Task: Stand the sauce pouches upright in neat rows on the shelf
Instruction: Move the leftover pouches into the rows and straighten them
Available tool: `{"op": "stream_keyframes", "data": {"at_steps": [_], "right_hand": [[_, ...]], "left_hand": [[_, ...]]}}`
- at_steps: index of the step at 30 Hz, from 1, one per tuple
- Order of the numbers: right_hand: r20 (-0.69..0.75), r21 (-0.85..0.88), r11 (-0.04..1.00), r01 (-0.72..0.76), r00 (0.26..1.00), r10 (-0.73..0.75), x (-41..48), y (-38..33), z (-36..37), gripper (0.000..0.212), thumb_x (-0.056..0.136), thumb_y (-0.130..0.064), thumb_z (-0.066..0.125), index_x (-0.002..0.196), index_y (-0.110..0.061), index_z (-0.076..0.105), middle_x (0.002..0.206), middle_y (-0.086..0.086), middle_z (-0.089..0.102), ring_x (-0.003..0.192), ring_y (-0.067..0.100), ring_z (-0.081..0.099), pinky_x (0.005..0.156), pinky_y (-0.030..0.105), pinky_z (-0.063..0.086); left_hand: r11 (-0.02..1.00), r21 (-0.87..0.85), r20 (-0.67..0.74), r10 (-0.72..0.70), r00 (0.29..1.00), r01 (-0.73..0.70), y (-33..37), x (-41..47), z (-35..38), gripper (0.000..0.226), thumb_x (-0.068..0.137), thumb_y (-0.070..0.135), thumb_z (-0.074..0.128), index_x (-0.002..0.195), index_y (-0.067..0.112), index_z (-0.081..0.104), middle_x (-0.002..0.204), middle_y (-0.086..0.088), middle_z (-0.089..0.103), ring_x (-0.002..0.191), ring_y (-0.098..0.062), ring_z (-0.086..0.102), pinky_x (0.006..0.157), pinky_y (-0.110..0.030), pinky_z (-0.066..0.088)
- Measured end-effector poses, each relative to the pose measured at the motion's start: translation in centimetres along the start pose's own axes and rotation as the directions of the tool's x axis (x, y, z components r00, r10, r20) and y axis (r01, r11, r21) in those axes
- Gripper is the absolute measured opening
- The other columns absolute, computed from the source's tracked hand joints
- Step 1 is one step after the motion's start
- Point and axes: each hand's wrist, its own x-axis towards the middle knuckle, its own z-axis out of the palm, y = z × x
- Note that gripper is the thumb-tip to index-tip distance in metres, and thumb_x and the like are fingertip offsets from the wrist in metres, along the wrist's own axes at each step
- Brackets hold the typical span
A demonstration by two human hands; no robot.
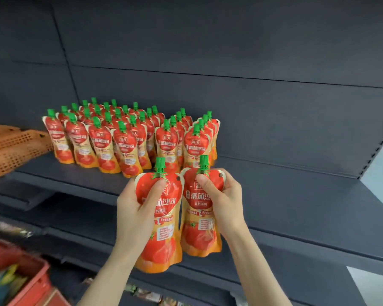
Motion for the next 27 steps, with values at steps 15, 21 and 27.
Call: {"op": "stream_keyframes", "data": {"at_steps": [15,21,27], "right_hand": [[-0.206,-0.171,0.976,0.138,0.963,-0.173,7.0,3.6,7.2,0.007,0.085,-0.014,0.066,0.085,-0.02,0.062,0.078,-0.008,0.072,0.078,0.012,0.07,0.064,0.021,0.055],[-0.243,-0.141,0.982,0.128,0.957,-0.159,11.3,4.8,6.5,0.007,0.085,-0.012,0.065,0.09,-0.017,0.065,0.086,-0.002,0.073,0.083,0.017,0.071,0.068,0.027,0.056],[-0.282,-0.127,0.989,0.072,0.954,-0.106,12.6,6.6,6.1,0.009,0.085,-0.012,0.065,0.093,-0.015,0.067,0.091,0.004,0.074,0.087,0.022,0.071,0.072,0.032,0.056]], "left_hand": [[0.996,-0.093,0.189,0.005,0.982,0.012,-5.0,12.9,-3.3,0.017,0.087,0.03,0.059,0.103,0.033,0.053,0.097,0.021,0.061,0.088,0.015,0.058,0.064,-0.004,0.046],[0.999,-0.043,0.304,0.041,0.952,-0.029,-7.9,17.4,-0.8,0.01,0.085,0.036,0.06,0.094,0.038,0.055,0.1,0.016,0.063,0.097,-0.002,0.061,0.078,-0.017,0.051],[0.992,-0.127,0.399,0.029,0.917,0.024,-9.3,19.2,-0.1,0.008,0.089,0.021,0.06,0.093,0.027,0.056,0.092,0.017,0.062,0.083,0.016,0.059,0.065,-0.002,0.044]]}}
